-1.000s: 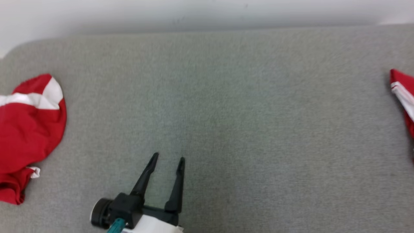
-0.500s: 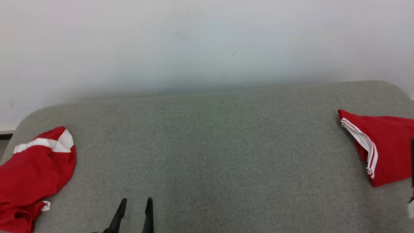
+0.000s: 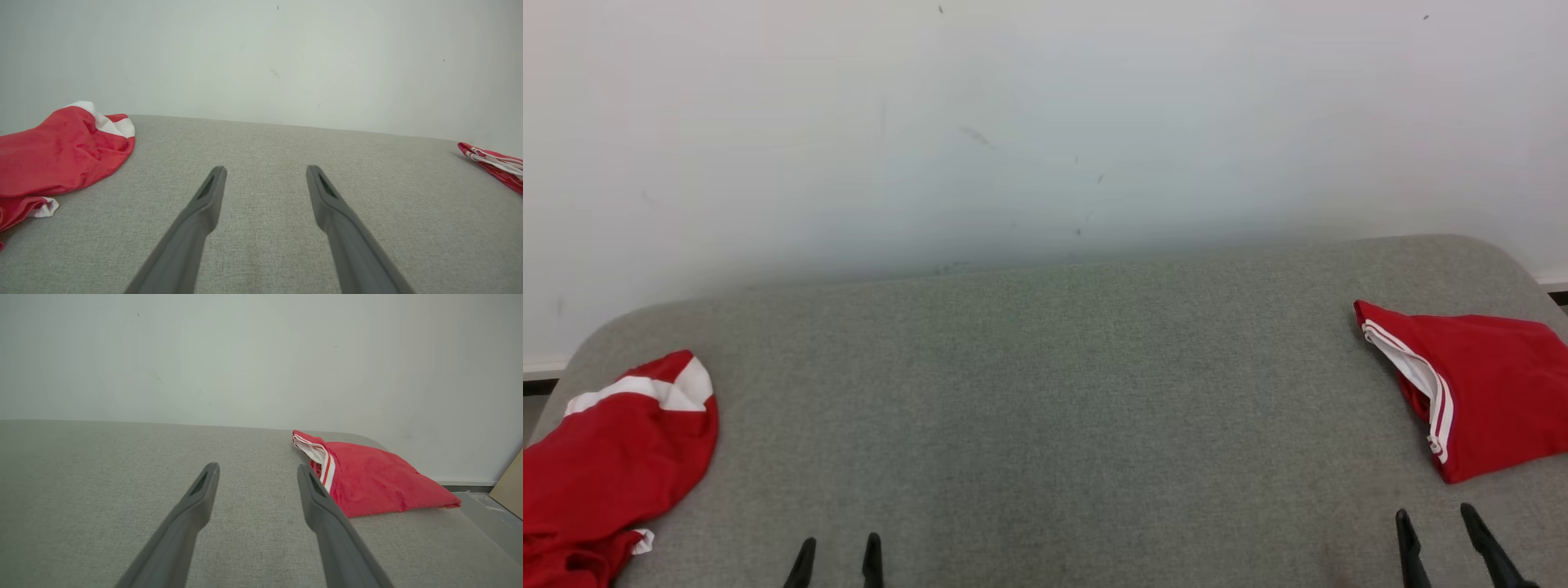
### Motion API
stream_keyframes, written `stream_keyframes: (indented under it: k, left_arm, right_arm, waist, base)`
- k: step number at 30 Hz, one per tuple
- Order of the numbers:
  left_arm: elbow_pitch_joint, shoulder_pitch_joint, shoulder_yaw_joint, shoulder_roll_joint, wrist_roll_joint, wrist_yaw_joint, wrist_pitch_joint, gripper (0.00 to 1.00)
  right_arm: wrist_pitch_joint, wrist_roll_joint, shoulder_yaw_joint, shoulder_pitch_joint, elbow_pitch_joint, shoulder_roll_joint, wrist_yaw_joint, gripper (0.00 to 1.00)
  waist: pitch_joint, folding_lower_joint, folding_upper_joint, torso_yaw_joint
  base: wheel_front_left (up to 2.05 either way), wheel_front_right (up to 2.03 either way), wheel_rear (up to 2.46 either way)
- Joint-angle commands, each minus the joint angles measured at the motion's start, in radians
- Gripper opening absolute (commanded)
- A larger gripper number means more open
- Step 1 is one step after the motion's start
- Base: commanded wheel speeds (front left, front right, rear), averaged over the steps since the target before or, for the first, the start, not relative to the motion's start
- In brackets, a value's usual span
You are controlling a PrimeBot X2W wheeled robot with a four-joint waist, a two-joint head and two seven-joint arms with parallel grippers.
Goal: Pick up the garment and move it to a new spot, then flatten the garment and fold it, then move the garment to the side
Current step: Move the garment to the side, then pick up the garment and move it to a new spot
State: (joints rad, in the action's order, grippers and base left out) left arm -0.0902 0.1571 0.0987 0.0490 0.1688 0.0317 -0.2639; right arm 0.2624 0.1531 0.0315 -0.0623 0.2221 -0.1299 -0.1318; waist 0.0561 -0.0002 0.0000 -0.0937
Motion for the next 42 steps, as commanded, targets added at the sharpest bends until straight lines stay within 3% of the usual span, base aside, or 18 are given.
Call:
stream_keyframes:
  k: [1, 18, 22, 34, 42]
  left_arm:
    - [-0.004, 0.015, -0.003, 0.003, 0.010, 0.002, 0.000, 1.00]
    - [-0.003, -0.004, 0.002, 0.003, 0.000, 0.001, 0.000, 1.00]
    - [-0.009, -0.012, 0.007, 0.004, -0.008, -0.002, 0.000, 1.00]
    - [-0.013, 0.037, -0.018, 0.003, -0.022, -0.014, 0.000, 1.00]
    - [0.003, 0.032, -0.051, 0.003, -0.007, -0.021, 0.000, 1.00]
  right_arm:
    - [0.003, -0.010, -0.003, -0.022, -0.005, 0.005, 0.002, 1.00]
    - [0.003, -0.011, -0.017, -0.046, 0.006, 0.053, 0.002, 1.00]
    - [0.003, 0.000, -0.028, -0.056, 0.009, 0.054, 0.002, 1.00]
    - [0.003, 0.019, -0.108, -0.050, 0.036, 0.072, 0.002, 1.00]
    - [0.003, 0.025, -0.148, -0.024, 0.054, 0.076, 0.002, 1.00]
  waist:
    - [0.003, 0.0002, 0.0000, 0.000]
    - [-0.002, 0.0002, 0.0000, 0.033]
    - [-0.001, 0.0002, 0.0000, 0.089]
    - [0.026, 0.0002, 0.0000, 0.359]
    - [0.009, 0.0002, 0.0000, 0.413]
  base:
    - [0.00, 0.00, 0.00]
    - [0.00, 0.00, 0.00]
    - [0.00, 0.00, 0.00]
    - [0.00, 0.00, 0.00]
    - [0.00, 0.00, 0.00]
